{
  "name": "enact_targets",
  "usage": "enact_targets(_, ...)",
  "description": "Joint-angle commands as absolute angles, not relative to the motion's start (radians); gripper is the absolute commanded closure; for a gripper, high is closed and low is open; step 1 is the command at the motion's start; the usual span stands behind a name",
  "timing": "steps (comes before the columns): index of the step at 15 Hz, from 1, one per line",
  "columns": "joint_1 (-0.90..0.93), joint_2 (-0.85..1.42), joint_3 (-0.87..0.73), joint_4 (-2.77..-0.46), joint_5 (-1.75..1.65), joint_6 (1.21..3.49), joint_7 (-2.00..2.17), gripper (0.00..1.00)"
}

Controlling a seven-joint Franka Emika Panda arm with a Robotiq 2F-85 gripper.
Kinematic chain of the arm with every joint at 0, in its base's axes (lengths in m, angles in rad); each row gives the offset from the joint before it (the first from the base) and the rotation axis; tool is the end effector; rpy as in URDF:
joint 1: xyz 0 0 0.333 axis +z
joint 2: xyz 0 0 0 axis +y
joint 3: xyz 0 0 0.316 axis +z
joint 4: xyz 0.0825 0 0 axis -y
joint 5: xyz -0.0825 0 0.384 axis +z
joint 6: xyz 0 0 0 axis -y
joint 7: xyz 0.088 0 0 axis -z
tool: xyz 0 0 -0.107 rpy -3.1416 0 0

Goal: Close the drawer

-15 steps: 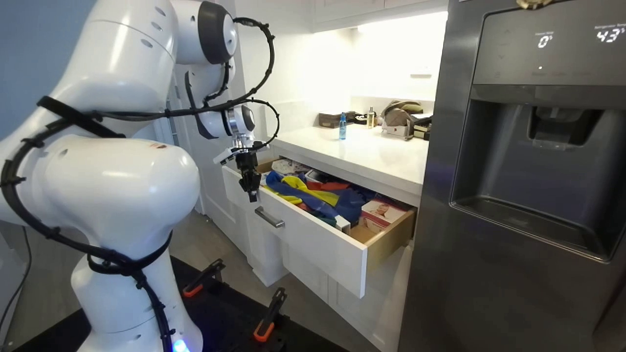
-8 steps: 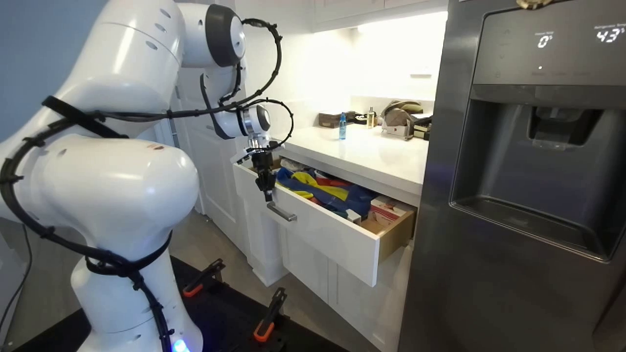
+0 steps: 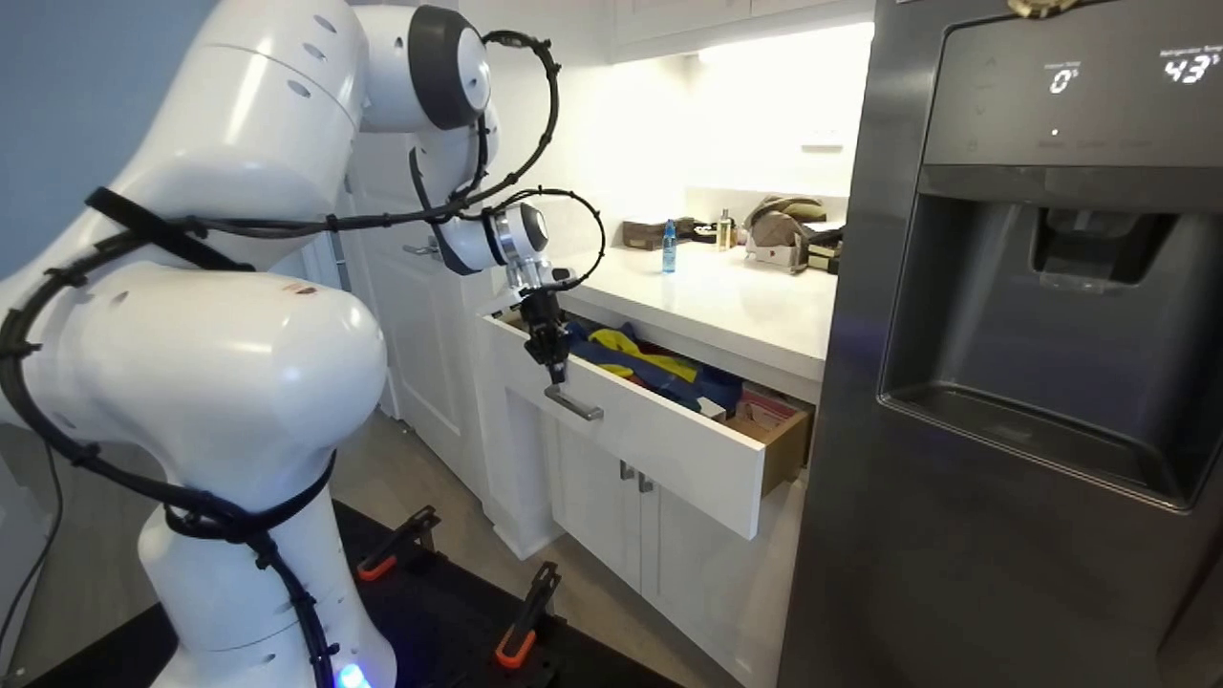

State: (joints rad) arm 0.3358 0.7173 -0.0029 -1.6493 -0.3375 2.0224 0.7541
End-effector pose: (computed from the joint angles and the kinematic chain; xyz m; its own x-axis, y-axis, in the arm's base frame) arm 0.6173 0.1933 0.1722 0.9663 -0.2375 -0.0989 -0.1773 -0.8932 0.4132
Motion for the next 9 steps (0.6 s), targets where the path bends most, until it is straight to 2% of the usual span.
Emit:
enact_targets(1,0.345,0.713,-0.029,-1.647,-0.406,2.098,0.673,1.0)
enact_targets(9,0.364,0.732,-0.086,-1.661,-0.525,2.219,0.663,1.0)
